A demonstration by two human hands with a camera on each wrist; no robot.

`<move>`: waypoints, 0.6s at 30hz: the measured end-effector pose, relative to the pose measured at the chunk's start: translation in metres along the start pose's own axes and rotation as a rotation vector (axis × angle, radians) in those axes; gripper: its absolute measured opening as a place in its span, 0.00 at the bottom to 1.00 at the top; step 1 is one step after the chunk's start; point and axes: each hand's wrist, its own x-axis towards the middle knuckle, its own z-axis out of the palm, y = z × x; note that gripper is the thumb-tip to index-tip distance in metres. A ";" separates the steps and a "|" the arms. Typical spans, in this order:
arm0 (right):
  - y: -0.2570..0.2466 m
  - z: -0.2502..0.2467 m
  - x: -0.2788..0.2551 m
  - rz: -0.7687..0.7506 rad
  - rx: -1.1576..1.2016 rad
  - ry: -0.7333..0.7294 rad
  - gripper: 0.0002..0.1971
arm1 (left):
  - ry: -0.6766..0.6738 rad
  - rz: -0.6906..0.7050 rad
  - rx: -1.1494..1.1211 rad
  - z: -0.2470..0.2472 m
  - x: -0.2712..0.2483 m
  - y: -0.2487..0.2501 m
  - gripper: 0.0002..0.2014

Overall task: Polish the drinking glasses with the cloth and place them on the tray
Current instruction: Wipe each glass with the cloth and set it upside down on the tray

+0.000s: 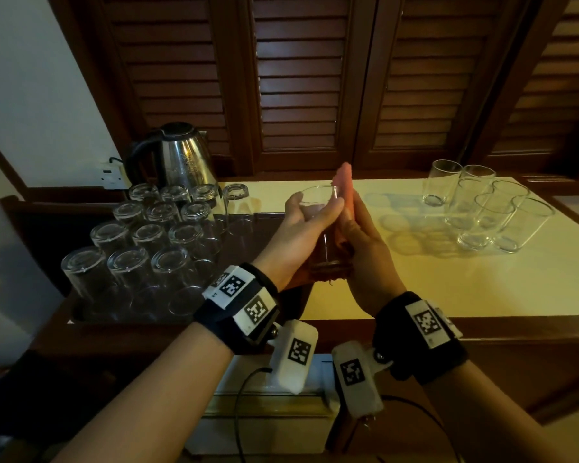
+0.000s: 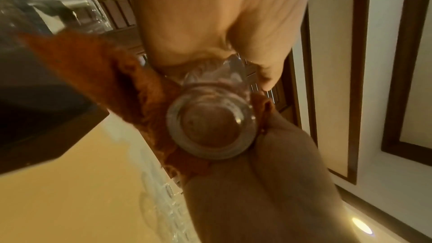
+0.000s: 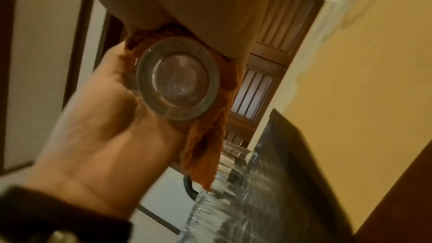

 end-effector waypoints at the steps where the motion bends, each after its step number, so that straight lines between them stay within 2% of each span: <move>1: -0.002 0.000 0.001 0.034 0.088 -0.017 0.24 | 0.014 0.021 -0.014 0.001 0.000 0.000 0.44; 4: -0.009 -0.004 0.003 0.124 0.214 -0.045 0.24 | -0.037 0.014 -0.069 -0.002 -0.002 0.000 0.39; 7: -0.009 -0.007 0.003 0.034 0.056 -0.016 0.26 | -0.016 0.005 -0.076 -0.008 0.001 -0.002 0.38; 10: -0.003 -0.004 0.002 -0.038 -0.097 0.032 0.31 | -0.014 0.008 0.026 -0.007 0.003 -0.001 0.35; 12: 0.002 -0.001 0.001 -0.012 -0.048 0.027 0.31 | 0.005 0.029 0.081 -0.003 0.003 -0.004 0.36; 15: -0.002 0.001 -0.001 0.107 0.132 0.007 0.24 | 0.008 0.022 0.041 -0.002 -0.002 -0.006 0.39; 16: -0.002 -0.001 -0.001 0.155 0.206 -0.011 0.24 | -0.014 -0.001 0.007 -0.004 -0.005 -0.005 0.38; 18: -0.004 -0.005 -0.001 0.198 0.281 -0.026 0.25 | -0.047 -0.031 -0.032 -0.008 -0.008 -0.005 0.27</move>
